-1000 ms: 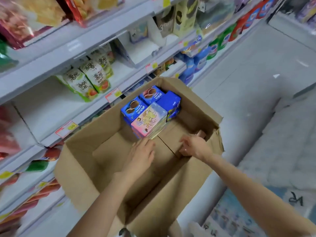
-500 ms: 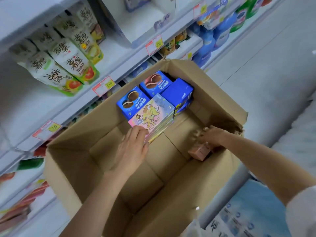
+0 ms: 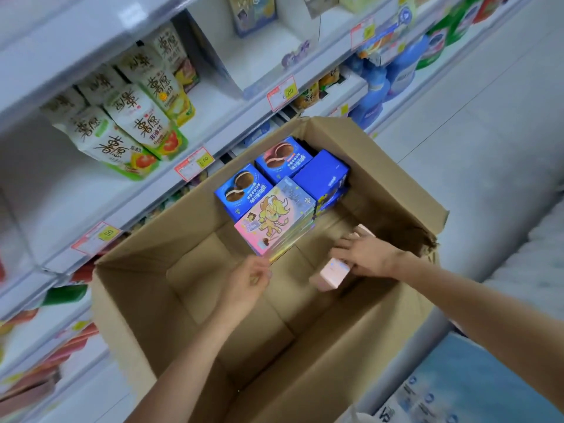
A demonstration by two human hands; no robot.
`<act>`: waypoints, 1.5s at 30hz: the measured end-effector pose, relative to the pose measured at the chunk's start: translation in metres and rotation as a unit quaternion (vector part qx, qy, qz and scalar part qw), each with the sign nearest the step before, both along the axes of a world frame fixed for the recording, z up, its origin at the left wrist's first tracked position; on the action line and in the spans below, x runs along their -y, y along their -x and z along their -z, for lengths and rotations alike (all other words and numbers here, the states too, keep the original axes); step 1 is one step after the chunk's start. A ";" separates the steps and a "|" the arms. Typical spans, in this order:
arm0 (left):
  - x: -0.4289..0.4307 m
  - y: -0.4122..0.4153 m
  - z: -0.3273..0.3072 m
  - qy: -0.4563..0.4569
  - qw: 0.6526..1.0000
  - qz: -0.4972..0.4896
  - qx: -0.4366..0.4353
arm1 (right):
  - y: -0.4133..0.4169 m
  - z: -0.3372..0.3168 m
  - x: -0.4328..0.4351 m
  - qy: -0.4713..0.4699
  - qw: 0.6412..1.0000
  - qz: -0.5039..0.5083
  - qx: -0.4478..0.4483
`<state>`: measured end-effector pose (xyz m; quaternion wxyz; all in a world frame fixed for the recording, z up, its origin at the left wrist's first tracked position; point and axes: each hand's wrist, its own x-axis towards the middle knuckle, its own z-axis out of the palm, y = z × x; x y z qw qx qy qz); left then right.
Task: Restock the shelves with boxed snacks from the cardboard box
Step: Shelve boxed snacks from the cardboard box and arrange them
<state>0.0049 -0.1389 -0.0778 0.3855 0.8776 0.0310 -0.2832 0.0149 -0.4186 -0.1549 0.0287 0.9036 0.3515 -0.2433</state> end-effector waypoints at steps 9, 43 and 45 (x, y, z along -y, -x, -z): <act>-0.012 0.024 -0.030 0.241 0.893 -0.184 -0.331 | 0.050 -0.079 -0.039 -0.391 0.878 0.044 0.273; -0.028 0.031 -0.106 0.249 0.914 -0.320 -0.003 | 0.074 -0.122 -0.197 -0.555 0.684 0.454 -0.133; -0.035 0.029 -0.098 0.230 0.911 -0.343 -0.005 | 0.078 -0.117 -0.204 -0.541 0.704 0.447 -0.111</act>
